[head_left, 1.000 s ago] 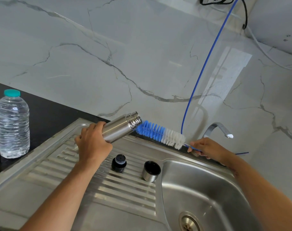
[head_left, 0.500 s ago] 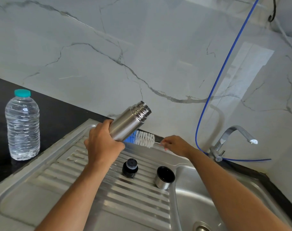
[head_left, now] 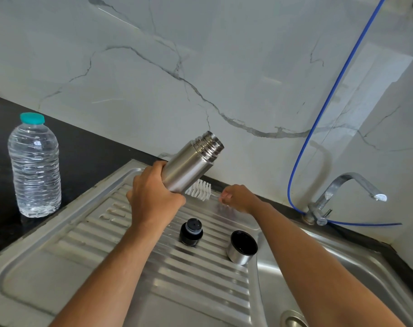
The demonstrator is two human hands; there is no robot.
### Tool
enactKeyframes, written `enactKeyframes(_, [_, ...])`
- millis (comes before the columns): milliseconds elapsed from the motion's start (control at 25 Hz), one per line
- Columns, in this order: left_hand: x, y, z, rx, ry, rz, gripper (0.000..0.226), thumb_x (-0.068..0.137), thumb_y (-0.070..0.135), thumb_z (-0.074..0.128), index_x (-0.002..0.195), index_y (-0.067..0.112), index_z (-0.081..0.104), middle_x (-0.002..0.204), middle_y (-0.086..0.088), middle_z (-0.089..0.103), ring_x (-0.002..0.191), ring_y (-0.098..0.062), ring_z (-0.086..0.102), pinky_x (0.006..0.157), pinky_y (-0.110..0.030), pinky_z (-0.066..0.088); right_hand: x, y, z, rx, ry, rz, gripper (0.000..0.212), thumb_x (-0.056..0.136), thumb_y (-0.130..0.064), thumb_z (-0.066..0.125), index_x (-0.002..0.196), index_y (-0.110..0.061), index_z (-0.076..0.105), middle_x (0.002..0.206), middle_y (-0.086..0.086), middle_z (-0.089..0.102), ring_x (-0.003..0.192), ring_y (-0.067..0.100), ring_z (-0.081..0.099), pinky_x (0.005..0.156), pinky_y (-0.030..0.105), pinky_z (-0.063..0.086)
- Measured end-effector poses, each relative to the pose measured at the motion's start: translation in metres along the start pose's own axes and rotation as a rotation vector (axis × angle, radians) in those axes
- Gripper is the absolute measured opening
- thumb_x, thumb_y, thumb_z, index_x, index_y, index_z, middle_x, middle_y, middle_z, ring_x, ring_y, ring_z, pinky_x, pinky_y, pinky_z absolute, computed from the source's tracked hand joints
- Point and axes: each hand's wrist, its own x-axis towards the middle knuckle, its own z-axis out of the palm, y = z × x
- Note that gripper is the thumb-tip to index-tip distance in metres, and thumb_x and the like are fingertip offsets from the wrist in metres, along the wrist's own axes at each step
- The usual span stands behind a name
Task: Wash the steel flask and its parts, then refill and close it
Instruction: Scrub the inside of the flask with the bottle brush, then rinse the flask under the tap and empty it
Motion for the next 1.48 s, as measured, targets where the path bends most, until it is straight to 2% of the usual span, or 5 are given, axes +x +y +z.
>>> enactKeyframes(600, [-0.004,0.003,0.004,-0.003,-0.022,0.019,0.068,0.059,0.016,0.088,0.116,0.03,0.055,0.1,0.011,0.054,0.1,-0.019,0.052,0.089,-0.046,0.044,-0.025,-0.008,-0.023,-0.048,0.109,0.006,0.034,0.095,-0.034,0.07,0.117,-0.008,0.069,0.116,0.01,0.072,0.107,0.025,0.067,0.096,0.04,0.053])
enactKeyframes(840, [-0.013,0.018,0.005,0.016,-0.002,0.087,0.072,0.059,0.035,0.09,0.122,0.033,0.055,0.106,0.011,0.057,0.103,-0.018,0.05,0.084,-0.043,0.035,-0.109,-0.098,-0.074,0.847,0.118,-0.22,0.039,0.096,-0.017,0.071,0.133,-0.013,0.062,0.124,0.0,0.073,0.115,0.013,0.069,0.1,0.032,0.054])
enactKeyframes(1040, [-0.049,0.057,0.017,-0.079,-0.039,0.162,0.063,0.06,0.052,0.086,0.114,0.037,0.057,0.096,0.014,0.063,0.096,-0.017,0.062,0.083,-0.05,0.052,-0.172,-0.124,-0.071,1.057,0.315,-0.125,0.053,0.081,-0.036,0.085,0.125,-0.018,0.063,0.116,0.005,0.075,0.11,0.023,0.072,0.097,0.05,0.058])
enactKeyframes(1240, [-0.094,0.099,0.046,-0.25,-0.189,0.302,0.066,0.06,0.061,0.083,0.116,0.034,0.06,0.097,0.014,0.068,0.09,-0.011,0.066,0.071,-0.043,0.058,-0.245,-0.105,-0.092,0.911,0.582,-0.01,0.057,0.072,-0.037,0.092,0.119,-0.025,0.061,0.109,-0.002,0.075,0.102,0.015,0.073,0.091,0.048,0.06])
enactKeyframes(1480, [-0.147,0.117,0.086,-0.162,-0.453,0.59,0.095,0.074,0.069,0.069,0.153,0.023,0.041,0.13,0.002,0.064,0.115,-0.019,0.058,0.093,-0.036,0.053,-0.307,-0.037,-0.101,0.719,0.75,0.116,0.047,0.07,-0.034,0.092,0.108,-0.028,0.063,0.094,-0.002,0.076,0.087,0.019,0.074,0.082,0.048,0.061])
